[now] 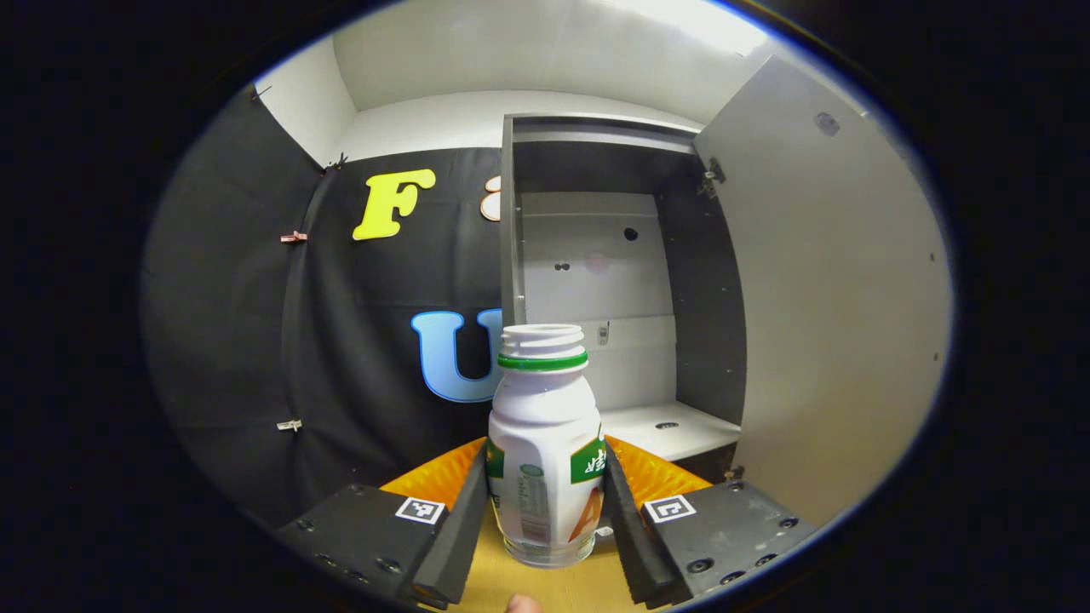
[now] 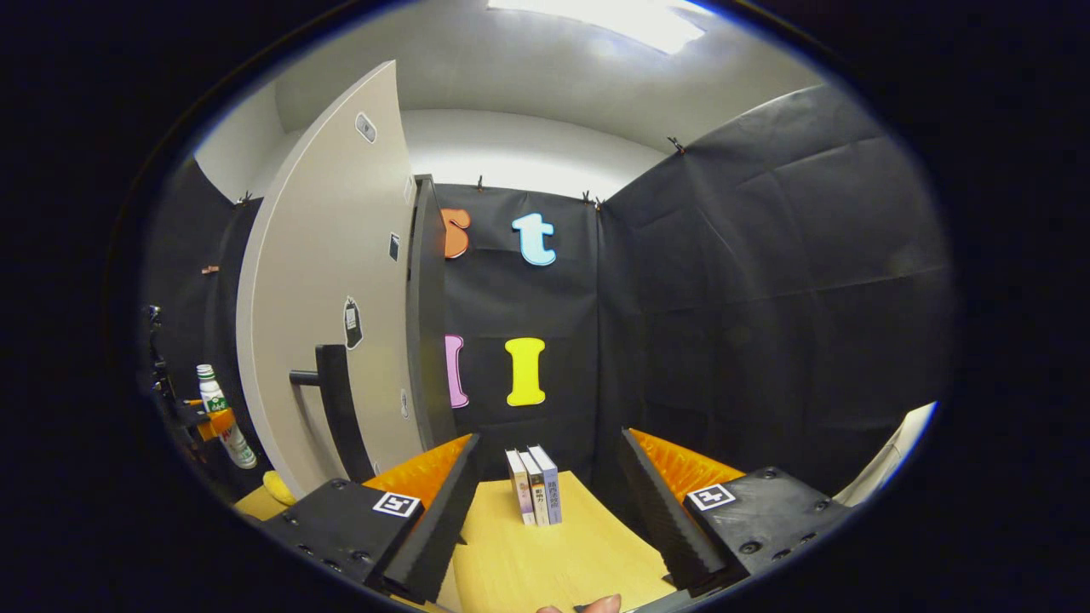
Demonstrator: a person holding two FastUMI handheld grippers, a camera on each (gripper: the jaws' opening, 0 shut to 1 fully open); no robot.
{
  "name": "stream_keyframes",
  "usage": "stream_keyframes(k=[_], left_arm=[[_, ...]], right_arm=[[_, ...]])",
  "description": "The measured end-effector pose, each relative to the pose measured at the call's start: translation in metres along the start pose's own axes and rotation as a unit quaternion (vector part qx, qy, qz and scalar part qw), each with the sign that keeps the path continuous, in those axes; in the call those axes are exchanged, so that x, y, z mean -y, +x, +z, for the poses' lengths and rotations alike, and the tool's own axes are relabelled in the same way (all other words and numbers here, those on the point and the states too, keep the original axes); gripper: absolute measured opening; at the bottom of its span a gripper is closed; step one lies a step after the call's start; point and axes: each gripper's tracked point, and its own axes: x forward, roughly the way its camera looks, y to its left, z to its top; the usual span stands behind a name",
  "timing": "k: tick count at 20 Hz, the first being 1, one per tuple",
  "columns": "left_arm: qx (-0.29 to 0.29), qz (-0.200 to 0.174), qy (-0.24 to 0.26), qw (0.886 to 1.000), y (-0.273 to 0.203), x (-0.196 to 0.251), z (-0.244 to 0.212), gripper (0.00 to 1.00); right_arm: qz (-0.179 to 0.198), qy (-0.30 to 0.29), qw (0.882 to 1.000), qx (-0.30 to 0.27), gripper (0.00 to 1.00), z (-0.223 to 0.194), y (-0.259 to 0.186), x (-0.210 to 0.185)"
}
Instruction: Open the cabinet door with the right hand, grasp the bottle in the cabinet with the left hand and place it on the coaster, then close the cabinet door with the right hand.
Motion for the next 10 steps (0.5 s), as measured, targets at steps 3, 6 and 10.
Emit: stream_keyframes(k=[3, 6, 10], left_arm=[[-0.006, 0.000, -0.007, 1.000, -0.029, 0.001, -0.029, 0.70], [-0.009, -0.003, -0.002, 1.000, -0.051, 0.002, -0.054, 0.70], [-0.006, -0.024, 0.010, 1.000, -0.079, 0.005, -0.100, 0.71]], right_arm=[[0.000, -0.017, 1.000, 0.007, 0.98, 0.002, -0.001, 0.002], [-0.002, -0.021, 1.000, 0.015, 0.98, 0.002, 0.002, 0.002], [-0.012, -0.024, 1.000, 0.013, 0.98, 0.000, 0.001, 0.004]])
